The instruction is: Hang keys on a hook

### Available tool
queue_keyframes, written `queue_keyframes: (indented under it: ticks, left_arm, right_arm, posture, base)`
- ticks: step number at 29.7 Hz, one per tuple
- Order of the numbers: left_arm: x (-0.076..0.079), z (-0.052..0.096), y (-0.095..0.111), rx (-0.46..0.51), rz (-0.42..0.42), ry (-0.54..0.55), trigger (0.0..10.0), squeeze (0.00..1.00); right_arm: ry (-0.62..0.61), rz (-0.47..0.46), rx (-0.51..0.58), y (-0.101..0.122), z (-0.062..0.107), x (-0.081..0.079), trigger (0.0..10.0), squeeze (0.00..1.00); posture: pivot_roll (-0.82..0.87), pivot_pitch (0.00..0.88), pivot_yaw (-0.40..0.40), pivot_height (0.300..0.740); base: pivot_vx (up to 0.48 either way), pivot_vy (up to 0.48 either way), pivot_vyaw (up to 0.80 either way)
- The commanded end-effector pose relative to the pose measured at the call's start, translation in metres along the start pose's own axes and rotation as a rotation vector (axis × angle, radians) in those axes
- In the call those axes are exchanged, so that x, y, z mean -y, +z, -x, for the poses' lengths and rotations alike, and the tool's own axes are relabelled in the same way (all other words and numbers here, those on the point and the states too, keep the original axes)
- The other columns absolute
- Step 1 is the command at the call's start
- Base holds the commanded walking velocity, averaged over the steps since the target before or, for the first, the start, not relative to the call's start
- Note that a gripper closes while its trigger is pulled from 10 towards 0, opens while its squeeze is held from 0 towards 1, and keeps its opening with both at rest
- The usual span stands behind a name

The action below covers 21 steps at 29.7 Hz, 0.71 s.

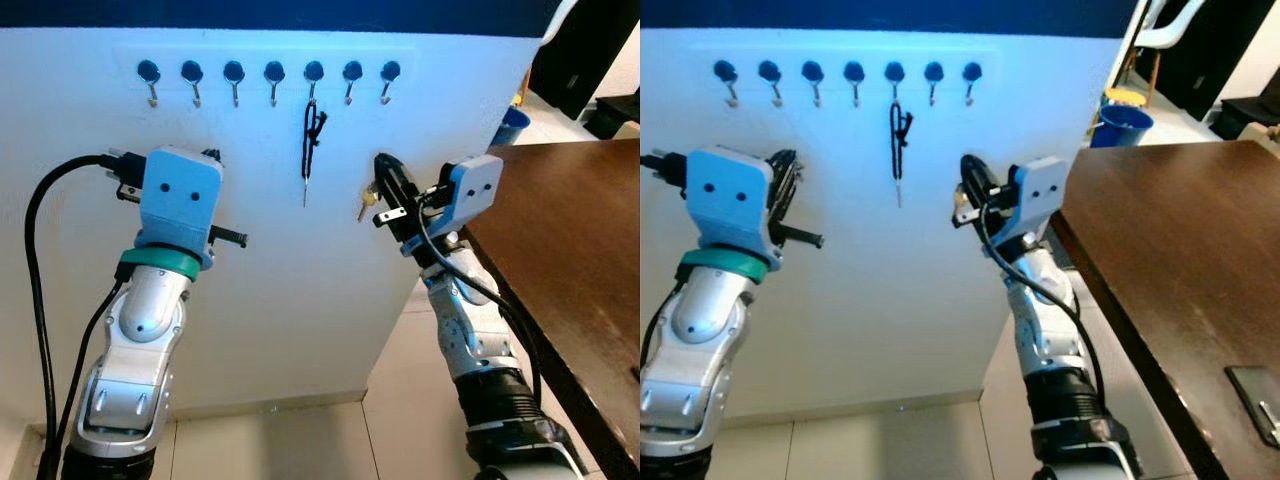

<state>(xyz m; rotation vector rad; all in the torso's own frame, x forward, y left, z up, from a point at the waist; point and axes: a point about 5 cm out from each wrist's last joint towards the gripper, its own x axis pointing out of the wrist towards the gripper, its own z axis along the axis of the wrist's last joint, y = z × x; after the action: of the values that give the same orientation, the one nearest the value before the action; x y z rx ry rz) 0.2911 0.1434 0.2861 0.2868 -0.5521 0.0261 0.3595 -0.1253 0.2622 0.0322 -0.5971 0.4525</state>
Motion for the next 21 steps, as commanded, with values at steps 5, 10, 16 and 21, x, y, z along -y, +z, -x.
queue_keyframes:
  ticks: [5, 10, 16, 21]
  left_arm:
    - [-0.013, -0.007, -0.006, -0.05, -0.069, 0.064, 10.0, 0.0]
    - [-0.02, -0.018, -0.012, -0.092, -0.092, 0.119, 10.0, 0.0]
    - [-0.026, -0.035, -0.021, -0.118, -0.071, 0.149, 10.0, 0.0]
    - [-0.032, -0.044, -0.018, -0.089, -0.084, 0.161, 10.0, 0.0]
  right_arm:
    - [0.009, 0.04, -0.011, -0.001, 0.008, -0.001, 10.0, 0.0]
    - [-0.014, 0.042, -0.018, -0.005, 0.021, -0.001, 10.0, 0.0]
    - [-0.005, 0.068, 0.013, -0.001, 0.033, -0.011, 10.0, 0.0]
    - [0.015, 0.089, 0.013, -0.003, 0.031, -0.014, 10.0, 0.0]
  posture:
    - [0.12, 0.108, 0.061, 0.74]
    - [0.12, 0.108, 0.064, 0.74]
    - [0.1, 0.098, 0.087, 0.74]
    - [0.1, 0.093, 0.093, 0.74]
  base:
    - [0.0, 0.0, 0.0]
    - [0.0, 0.0, 0.0]
    - [0.0, 0.0, 0.0]
    - [0.0, 0.0, 0.0]
